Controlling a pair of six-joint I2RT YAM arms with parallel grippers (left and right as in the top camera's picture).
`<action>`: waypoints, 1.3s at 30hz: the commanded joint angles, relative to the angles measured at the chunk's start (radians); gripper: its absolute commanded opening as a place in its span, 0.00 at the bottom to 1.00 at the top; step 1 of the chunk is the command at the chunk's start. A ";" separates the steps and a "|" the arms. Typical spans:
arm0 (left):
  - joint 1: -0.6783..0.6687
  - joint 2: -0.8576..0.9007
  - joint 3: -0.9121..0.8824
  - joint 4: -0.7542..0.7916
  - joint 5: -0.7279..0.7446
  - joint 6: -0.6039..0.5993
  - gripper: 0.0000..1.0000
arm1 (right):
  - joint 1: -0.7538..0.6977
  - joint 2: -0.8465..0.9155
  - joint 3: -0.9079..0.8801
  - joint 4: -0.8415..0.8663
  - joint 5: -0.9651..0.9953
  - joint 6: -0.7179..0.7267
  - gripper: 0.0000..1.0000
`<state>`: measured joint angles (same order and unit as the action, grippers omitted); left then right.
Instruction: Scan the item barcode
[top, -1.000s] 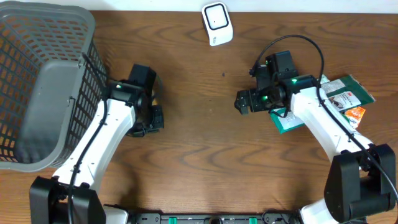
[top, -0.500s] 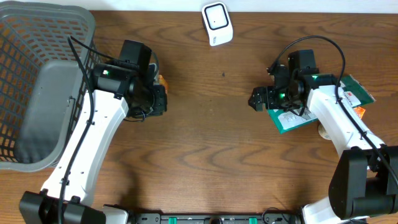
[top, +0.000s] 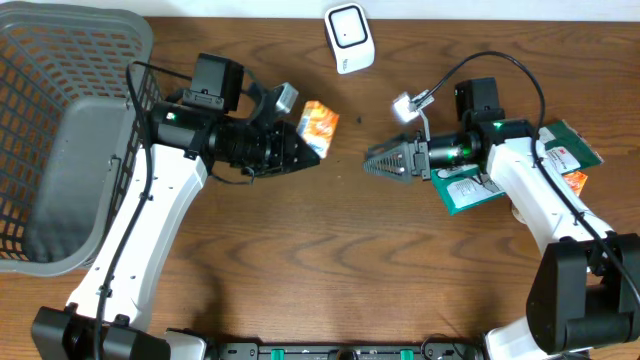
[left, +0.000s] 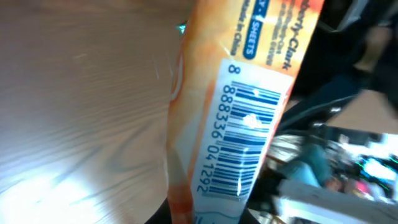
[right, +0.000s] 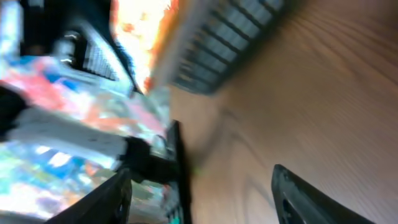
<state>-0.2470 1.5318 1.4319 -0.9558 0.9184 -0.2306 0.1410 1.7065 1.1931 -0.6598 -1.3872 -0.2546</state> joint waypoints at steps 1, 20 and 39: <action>-0.001 0.003 0.017 0.032 0.165 0.019 0.12 | 0.014 0.003 -0.002 0.062 -0.171 0.032 0.64; -0.001 0.003 0.017 0.060 0.170 0.017 0.12 | 0.120 0.003 -0.002 0.660 -0.048 0.625 0.57; -0.002 0.004 -0.001 0.060 0.169 0.021 0.12 | 0.129 0.003 -0.002 0.776 0.037 0.639 0.45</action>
<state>-0.2470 1.5318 1.4319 -0.8951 1.0710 -0.2306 0.2676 1.7065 1.1896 0.1146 -1.3952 0.3660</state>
